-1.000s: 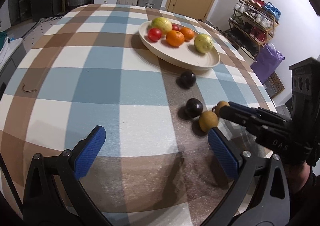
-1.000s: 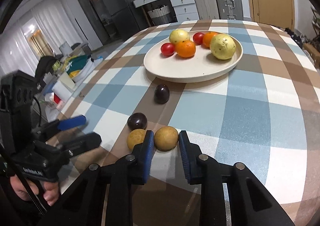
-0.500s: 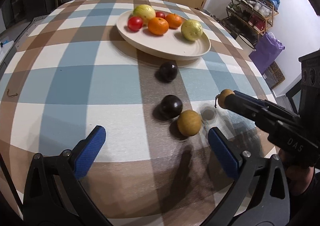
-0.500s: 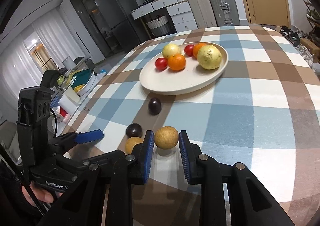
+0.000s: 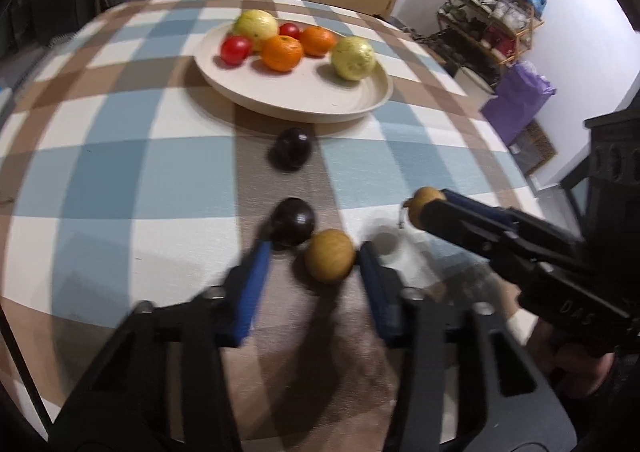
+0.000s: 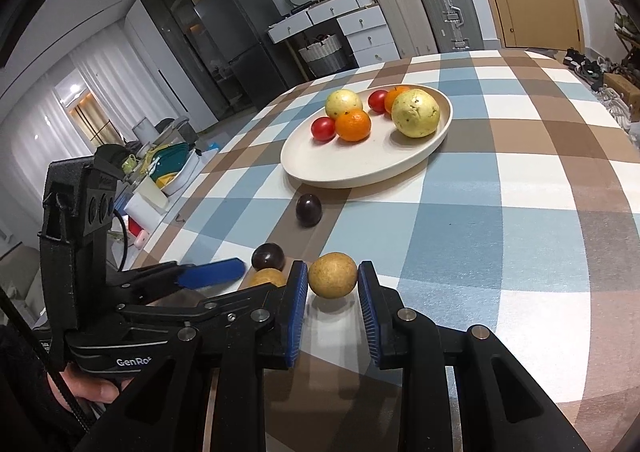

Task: Organize fruits
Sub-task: 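Grasp the other tan round fruit with the left gripper while the right gripper holds its fruit, then carry both tan fruits onto the white plate and open both grippers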

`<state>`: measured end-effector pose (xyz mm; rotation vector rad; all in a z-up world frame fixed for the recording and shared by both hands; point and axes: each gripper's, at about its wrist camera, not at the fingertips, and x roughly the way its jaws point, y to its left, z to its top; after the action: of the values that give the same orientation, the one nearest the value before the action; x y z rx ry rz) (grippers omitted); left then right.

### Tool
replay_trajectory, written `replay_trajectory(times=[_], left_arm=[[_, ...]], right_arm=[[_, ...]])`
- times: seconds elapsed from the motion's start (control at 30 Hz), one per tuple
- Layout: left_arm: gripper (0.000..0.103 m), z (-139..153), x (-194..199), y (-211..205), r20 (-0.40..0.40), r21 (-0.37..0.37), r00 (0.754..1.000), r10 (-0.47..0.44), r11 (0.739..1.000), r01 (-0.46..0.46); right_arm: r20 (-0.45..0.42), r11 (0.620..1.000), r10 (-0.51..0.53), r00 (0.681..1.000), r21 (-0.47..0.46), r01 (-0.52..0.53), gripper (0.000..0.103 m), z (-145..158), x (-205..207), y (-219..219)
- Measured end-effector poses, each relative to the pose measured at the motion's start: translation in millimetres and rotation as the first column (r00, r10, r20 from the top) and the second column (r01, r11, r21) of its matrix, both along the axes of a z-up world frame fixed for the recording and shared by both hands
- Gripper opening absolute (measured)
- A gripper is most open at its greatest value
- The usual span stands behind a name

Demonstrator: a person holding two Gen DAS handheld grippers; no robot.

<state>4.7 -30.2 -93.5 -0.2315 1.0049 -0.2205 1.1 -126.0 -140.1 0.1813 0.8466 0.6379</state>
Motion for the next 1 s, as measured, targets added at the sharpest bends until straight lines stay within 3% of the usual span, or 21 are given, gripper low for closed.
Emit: replay_trajectory(times=[0.07, 0.63, 1.0], left_arm=[[0.023, -0.5, 0.7, -1.1, -0.009, -0.02, 1.0, -0.008, 1.0, 0.008], [0.023, 30.7, -16.7, -3.7, 0.047, 0.008, 0.999, -0.017, 1.0, 0.016], [0.023, 40.1, -5.3, 23.5, 0.074, -0.016, 0.997, 0.02, 1.0, -0.019]], right_arm=[[0.0, 1.0, -0.001, 1.0, 0.006, 0.001, 0.026, -1.0, -1.0, -2.0], [0.056, 1.0, -0.001, 0.998, 0.021, 0.0, 0.026, 16.5, -21.0, -9.7], [0.06, 1.0, 0.009, 0.998, 0.022, -0.01, 0.026, 26.8, -13.7, -3.1]])
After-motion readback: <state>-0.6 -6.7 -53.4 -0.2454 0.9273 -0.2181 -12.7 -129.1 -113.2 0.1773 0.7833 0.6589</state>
